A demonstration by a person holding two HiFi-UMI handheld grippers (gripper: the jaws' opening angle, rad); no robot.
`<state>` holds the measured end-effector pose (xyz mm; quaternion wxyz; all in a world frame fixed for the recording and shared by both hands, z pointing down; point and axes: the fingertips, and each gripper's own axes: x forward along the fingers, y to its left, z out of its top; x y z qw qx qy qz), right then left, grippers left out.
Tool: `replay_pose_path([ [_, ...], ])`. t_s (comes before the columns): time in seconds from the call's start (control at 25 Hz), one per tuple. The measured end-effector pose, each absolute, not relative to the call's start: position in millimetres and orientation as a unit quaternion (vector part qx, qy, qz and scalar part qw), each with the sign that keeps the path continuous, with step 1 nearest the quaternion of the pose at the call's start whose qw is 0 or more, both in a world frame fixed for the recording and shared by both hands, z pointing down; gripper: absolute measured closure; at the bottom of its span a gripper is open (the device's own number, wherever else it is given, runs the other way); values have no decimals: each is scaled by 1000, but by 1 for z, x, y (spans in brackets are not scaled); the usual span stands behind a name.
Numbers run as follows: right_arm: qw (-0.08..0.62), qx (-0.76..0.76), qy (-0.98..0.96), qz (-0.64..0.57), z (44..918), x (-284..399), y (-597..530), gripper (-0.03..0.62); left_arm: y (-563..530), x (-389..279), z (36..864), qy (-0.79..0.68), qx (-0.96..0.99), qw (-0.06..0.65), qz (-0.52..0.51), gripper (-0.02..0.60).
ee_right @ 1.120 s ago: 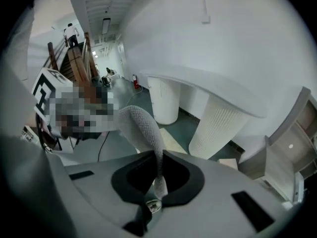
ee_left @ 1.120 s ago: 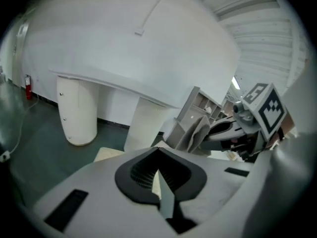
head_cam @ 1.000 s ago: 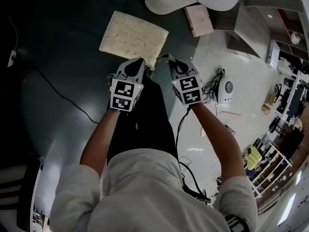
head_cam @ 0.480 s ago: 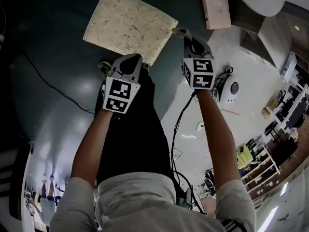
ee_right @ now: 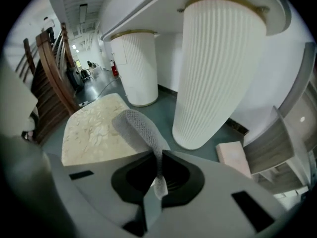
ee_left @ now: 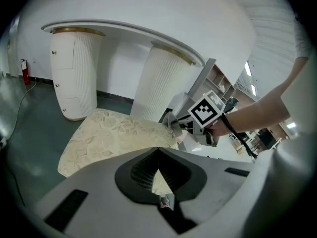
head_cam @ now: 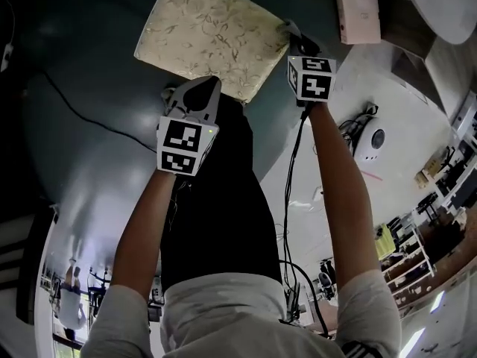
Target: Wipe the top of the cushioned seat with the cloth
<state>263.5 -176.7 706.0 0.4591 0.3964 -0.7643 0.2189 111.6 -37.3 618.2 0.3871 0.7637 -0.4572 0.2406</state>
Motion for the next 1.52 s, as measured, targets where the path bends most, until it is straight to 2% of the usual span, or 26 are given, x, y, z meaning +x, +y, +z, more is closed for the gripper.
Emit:
replay_pose_path([
  [0.4,453,351,-781,249,713,253,-148,574,-41,116,639,-463,753,411,224,569],
  [0.64,452,328,-789,254,712,247,-122,574,-32,97,647,-483,734,419,227,569],
  [1.52,453,290,-787,302,716,226,-6,574,-7,100,657,-473,736,417,248,569],
])
